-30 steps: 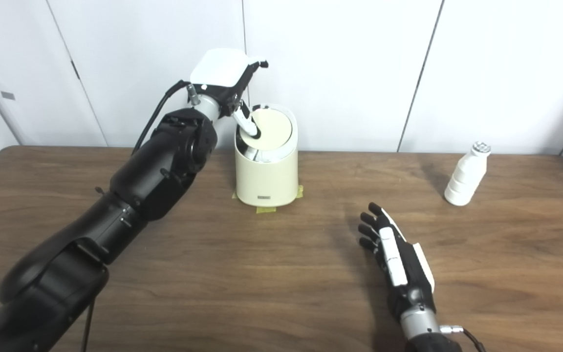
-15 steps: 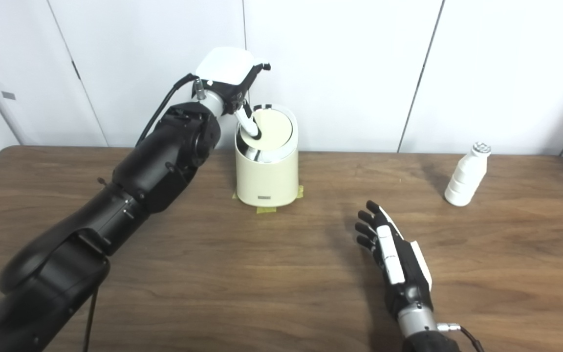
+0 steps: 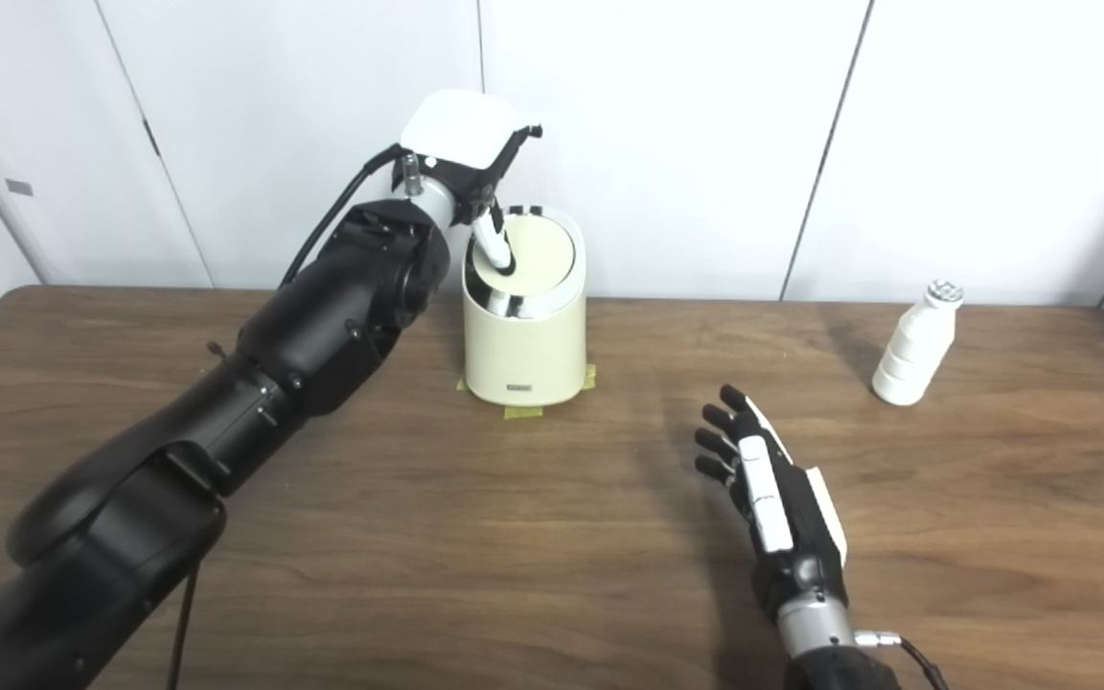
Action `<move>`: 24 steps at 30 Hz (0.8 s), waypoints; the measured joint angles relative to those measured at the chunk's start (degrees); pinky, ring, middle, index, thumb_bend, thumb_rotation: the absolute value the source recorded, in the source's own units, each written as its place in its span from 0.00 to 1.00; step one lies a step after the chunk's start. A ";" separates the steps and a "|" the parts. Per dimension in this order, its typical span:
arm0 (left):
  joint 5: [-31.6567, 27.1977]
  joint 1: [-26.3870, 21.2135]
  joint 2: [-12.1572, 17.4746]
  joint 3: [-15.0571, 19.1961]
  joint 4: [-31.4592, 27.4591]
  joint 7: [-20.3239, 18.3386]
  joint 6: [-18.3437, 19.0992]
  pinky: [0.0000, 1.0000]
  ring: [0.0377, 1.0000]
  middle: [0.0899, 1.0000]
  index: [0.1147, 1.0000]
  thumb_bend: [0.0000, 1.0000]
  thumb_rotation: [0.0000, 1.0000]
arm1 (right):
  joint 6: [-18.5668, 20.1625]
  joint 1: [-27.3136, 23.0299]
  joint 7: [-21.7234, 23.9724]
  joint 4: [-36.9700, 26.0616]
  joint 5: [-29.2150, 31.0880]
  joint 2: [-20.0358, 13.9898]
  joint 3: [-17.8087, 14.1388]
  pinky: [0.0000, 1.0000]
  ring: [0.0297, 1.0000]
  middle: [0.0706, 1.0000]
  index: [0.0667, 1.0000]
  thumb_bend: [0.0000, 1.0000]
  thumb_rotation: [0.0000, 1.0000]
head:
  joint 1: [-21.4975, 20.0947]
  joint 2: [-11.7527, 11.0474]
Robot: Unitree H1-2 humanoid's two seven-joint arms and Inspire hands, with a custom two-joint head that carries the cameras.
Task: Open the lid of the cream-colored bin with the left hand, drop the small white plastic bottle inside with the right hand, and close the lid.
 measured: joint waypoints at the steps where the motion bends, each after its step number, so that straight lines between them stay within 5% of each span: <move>1: 0.29 0.00 -0.07 -0.03 0.00 0.00 0.01 0.85 0.88 0.86 0.89 1.00 0.04 | -0.01 0.00 0.00 0.00 0.01 0.00 -0.06 0.80 0.84 0.87 0.90 0.59 0.91 | 0.00 -0.09; 24: 1.69 1.44 0.05 -0.63 -1.40 0.84 -1.72 0.82 0.85 0.84 0.89 1.00 0.04 | -0.02 -0.26 -0.27 0.03 -0.47 0.34 0.02 0.80 0.83 0.86 0.90 0.58 0.91 | -0.44 -0.18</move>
